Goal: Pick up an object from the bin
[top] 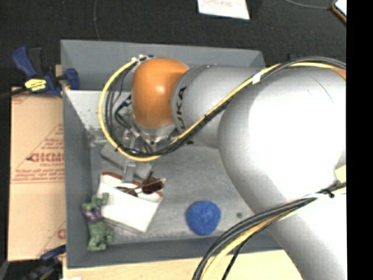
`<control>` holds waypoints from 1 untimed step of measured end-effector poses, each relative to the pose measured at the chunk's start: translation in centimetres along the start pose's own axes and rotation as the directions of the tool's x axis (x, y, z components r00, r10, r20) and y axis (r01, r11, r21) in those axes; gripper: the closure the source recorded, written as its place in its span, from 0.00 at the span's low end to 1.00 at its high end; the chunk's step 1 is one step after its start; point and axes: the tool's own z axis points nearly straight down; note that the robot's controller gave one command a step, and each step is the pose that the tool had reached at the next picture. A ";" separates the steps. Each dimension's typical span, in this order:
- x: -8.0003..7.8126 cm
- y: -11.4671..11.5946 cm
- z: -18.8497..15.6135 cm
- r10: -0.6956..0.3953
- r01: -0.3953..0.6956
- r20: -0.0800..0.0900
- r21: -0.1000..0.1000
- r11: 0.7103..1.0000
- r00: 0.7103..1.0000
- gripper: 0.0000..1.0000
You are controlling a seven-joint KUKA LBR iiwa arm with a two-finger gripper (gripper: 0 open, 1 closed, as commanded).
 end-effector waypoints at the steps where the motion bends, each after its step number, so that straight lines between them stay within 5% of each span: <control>1: 0.6 0.0 -7.6 -0.077 0.077 0.021 -0.001 0.997 0.997 0.00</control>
Offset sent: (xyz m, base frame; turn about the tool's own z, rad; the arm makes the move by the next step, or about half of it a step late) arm -0.0027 -0.0015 0.0108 -0.0117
